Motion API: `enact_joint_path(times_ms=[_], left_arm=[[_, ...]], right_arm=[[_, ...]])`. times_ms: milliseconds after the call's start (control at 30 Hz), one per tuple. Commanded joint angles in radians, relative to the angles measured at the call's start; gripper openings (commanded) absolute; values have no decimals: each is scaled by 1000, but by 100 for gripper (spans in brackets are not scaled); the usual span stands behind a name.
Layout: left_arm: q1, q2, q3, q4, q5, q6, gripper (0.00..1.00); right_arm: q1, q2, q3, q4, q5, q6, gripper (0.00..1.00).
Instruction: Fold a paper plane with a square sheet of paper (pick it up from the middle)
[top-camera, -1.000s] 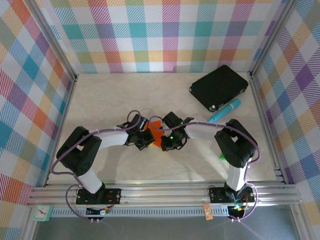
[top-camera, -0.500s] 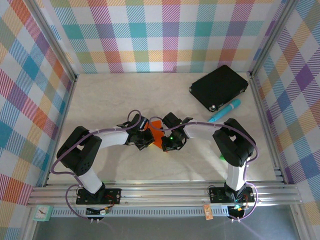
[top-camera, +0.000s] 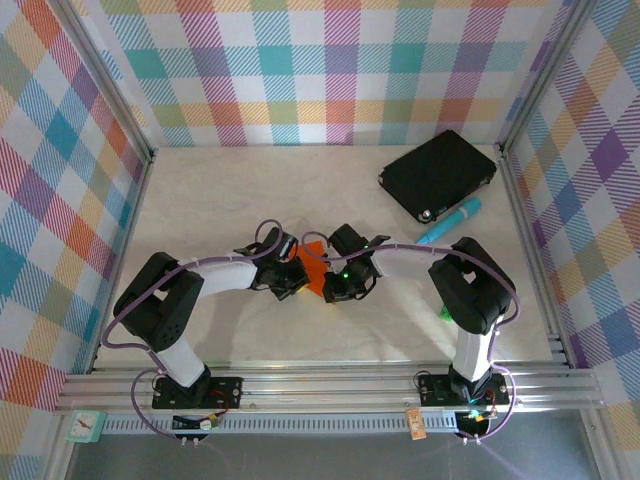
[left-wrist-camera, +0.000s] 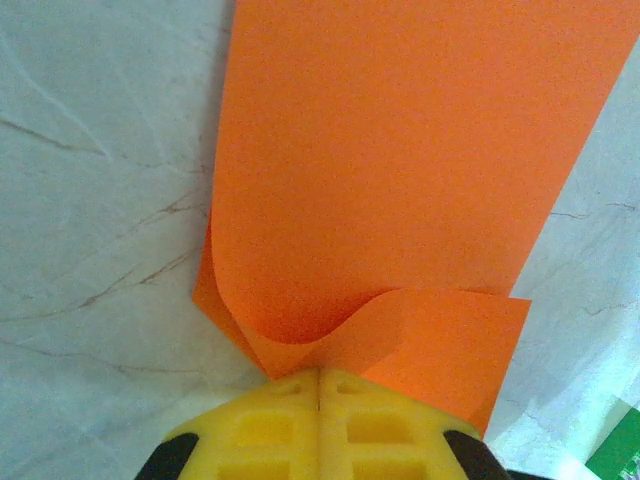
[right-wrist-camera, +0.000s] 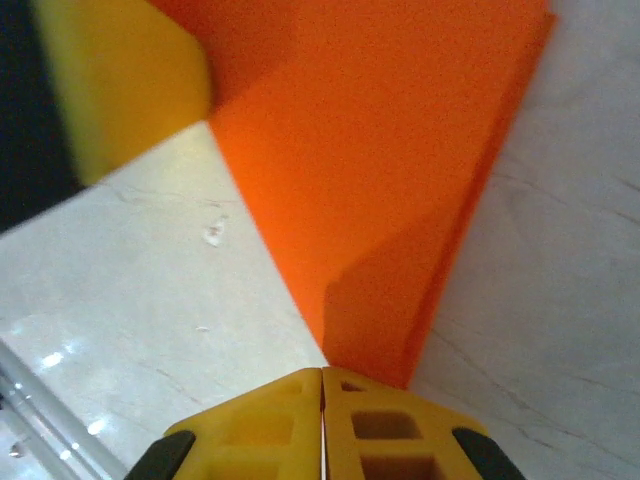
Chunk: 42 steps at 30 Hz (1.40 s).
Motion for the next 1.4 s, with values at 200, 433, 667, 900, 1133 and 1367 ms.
enact_joint_path(times_ms=[200,433,667,900,1133,1367], left_arm=[[1,54,-31,-169,-85,16,0],[1,61,-30,-166,-84,15,0],[1,66,-42,-168,-94,11,0],[10,73,-60,-164,-99,11,0],[12,73,-58,-155,-77,16,0],[12,62,-30,-155,-66,31,0]], right_arm=[[-2,63,99,25,-24,9,7],[-5,104,127,7,-2,7,7],[-13,103,63,-4,15,-5,6],[-32,26,-83,0,-15,-36,6],[-57,-113,-243,49,-5,-11,6],[-66,-241,-209,121,0,49,10]])
